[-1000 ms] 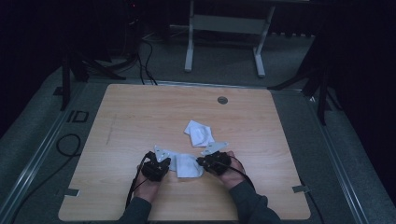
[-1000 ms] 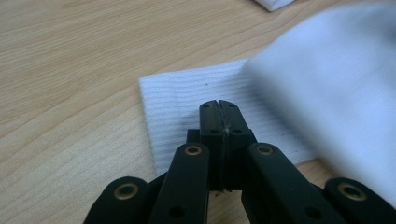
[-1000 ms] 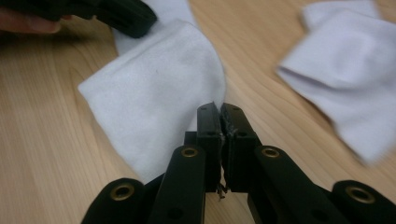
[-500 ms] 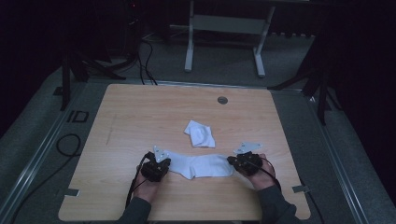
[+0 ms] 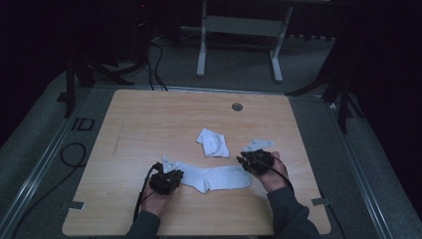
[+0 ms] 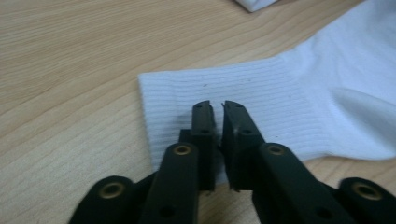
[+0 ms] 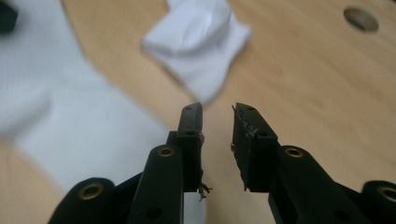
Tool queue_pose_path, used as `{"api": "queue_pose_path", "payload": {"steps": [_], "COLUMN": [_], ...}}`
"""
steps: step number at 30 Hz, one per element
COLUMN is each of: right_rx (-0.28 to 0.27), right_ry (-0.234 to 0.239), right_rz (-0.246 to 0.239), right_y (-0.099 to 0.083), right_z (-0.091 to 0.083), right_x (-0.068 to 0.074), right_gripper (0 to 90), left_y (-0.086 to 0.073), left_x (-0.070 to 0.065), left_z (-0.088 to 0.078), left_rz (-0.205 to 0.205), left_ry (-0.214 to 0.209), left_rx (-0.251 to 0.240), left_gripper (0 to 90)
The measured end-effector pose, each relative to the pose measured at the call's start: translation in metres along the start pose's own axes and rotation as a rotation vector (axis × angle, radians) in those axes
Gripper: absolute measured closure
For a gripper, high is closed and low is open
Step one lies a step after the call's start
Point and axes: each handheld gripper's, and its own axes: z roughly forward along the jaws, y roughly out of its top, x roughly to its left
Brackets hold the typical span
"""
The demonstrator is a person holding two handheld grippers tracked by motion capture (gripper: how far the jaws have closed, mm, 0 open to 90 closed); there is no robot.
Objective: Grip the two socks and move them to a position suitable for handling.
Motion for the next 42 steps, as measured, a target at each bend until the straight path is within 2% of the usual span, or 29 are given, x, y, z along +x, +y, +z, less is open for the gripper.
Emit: {"api": "queue_pose_path", "payload": {"steps": [1,2,3,4,5,6,8,9,10,11,12,13,14,15,16,18,19,22,26,29,30,37,42], "right_rx": [-0.015,-0.015,-0.022,-0.022,-0.019,-0.019,-0.005,0.014,0.014,0.040,0.040,0.072,0.072,0.096,0.096,0.125,0.158,0.152,0.146,0.134,0.134,0.145,0.147], "right_ry": [0.000,0.000,0.013,0.013,0.014,0.014,0.020,0.015,0.015,-0.007,-0.007,-0.016,-0.016,-0.005,-0.005,0.004,0.006,0.020,0.039,0.060,0.060,0.071,0.078], "right_rz": [0.035,0.035,0.097,0.097,0.130,0.130,0.140,0.142,0.142,0.146,0.146,0.143,0.143,0.151,0.151,0.148,0.142,0.148,0.131,0.091,0.091,-0.032,-0.060], "right_y": [0.014,0.014,0.026,0.026,0.038,0.038,0.047,0.055,0.055,0.060,0.060,0.062,0.062,0.063,0.063,0.061,0.058,0.056,0.054,0.054,0.054,0.063,0.066], "right_z": [0.013,0.013,0.028,0.028,0.042,0.042,0.055,0.066,0.066,0.078,0.078,0.089,0.089,0.099,0.099,0.106,0.110,0.110,0.109,0.109,0.109,0.110,0.111], "right_x": [-0.003,-0.003,-0.009,-0.009,-0.012,-0.012,-0.014,-0.014,-0.014,-0.014,-0.014,-0.014,-0.014,-0.014,-0.014,-0.015,-0.014,-0.014,-0.010,0.002,0.002,0.032,0.036], "right_gripper": [68.9,68.9,68.8,68.8,66.6,66.6,65.1,63.0,63.0,62.1,62.1,62.6,62.6,68.3,68.3,80.4,86.0,86.6,86.9,87.0,87.0,87.0,87.1], "left_y": [0.001,0.001,0.002,0.002,0.003,0.003,0.003,0.003,0.003,0.003,0.003,0.003,0.003,0.003,0.003,0.003,0.003,0.003,0.003,0.003,0.003,0.009,0.018], "left_x": [0.001,0.001,0.003,0.003,0.004,0.004,0.006,0.007,0.008,0.009,0.010,0.010,0.010,0.010,0.010,0.010,0.011,0.011,0.012,0.012,0.013,0.012,0.016], "left_z": [-0.004,-0.004,-0.007,-0.007,-0.009,-0.010,-0.010,-0.010,-0.010,-0.010,-0.010,-0.010,-0.010,-0.010,-0.010,-0.009,-0.008,-0.008,-0.010,-0.012,-0.012,-0.011,-0.009], "left_rz": [0.001,0.001,-0.001,-0.001,-0.002,-0.001,-0.002,-0.006,-0.011,-0.020,-0.021,-0.019,-0.019,-0.018,-0.019,-0.020,-0.018,-0.020,-0.021,-0.023,-0.025,-0.006,0.016], "left_ry": [-0.010,-0.010,-0.020,-0.020,-0.021,-0.021,-0.018,-0.015,-0.013,-0.015,-0.015,-0.014,-0.014,-0.012,-0.010,-0.009,-0.008,-0.005,0.003,0.009,0.011,0.028,0.052], "left_rx": [-0.018,-0.018,-0.038,-0.038,-0.045,-0.048,-0.051,-0.050,-0.049,-0.050,-0.049,-0.046,-0.046,-0.046,-0.045,-0.040,-0.036,-0.035,-0.037,-0.042,-0.041,-0.034,-0.016], "left_gripper": [79.4,78.5,77.4,76.3,75.1,75.1,73.9,73.6,73.6,73.6,73.6,73.5,73.6,73.5,73.5,73.6,73.6,73.8,74.1,74.2,74.2,74.6,74.6]}}
